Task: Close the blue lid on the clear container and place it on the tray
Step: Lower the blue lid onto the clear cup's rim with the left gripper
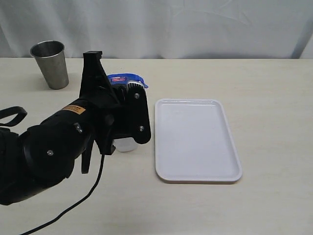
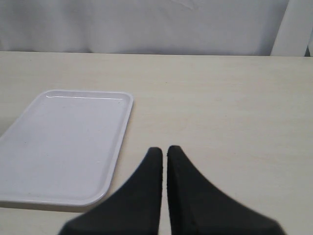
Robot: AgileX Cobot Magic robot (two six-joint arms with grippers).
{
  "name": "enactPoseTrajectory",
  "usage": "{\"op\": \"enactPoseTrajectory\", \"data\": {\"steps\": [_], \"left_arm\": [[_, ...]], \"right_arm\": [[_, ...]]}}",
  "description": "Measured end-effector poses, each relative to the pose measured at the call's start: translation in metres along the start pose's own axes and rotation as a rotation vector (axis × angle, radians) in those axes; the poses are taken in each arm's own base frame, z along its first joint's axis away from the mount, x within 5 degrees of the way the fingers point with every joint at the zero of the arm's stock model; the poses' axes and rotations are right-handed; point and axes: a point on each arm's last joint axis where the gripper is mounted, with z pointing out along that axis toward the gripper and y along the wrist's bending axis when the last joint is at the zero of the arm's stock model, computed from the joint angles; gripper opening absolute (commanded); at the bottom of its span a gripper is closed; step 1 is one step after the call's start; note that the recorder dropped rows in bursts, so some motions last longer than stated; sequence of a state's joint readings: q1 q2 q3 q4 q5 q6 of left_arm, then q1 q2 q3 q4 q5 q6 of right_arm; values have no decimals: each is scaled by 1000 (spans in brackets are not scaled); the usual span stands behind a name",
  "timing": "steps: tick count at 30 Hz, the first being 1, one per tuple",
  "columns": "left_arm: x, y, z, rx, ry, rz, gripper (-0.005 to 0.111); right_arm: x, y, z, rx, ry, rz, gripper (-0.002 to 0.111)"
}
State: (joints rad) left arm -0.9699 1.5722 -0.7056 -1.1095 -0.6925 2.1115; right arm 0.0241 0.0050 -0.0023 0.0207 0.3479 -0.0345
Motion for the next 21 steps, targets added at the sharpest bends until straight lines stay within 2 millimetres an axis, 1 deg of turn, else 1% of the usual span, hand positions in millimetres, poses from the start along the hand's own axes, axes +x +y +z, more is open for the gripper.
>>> {"op": "enactPoseTrajectory", "data": {"steps": [4, 11, 13, 16, 21], "left_arm": [[-6, 0, -4, -22, -12, 9, 0], [-5, 0, -4, -26, -2, 2, 0], [-3, -3, -5, -16, 6, 0, 0], [2, -14, -4, 15, 22, 26, 0], [2, -16, -4, 28, 14, 30, 0]], "right_arm": [[0, 0, 0, 0, 0, 0, 4], [0, 0, 0, 0, 0, 0, 4], [0, 0, 0, 0, 0, 0, 4], [0, 0, 0, 0, 0, 0, 4], [0, 0, 0, 0, 0, 0, 4]]}}
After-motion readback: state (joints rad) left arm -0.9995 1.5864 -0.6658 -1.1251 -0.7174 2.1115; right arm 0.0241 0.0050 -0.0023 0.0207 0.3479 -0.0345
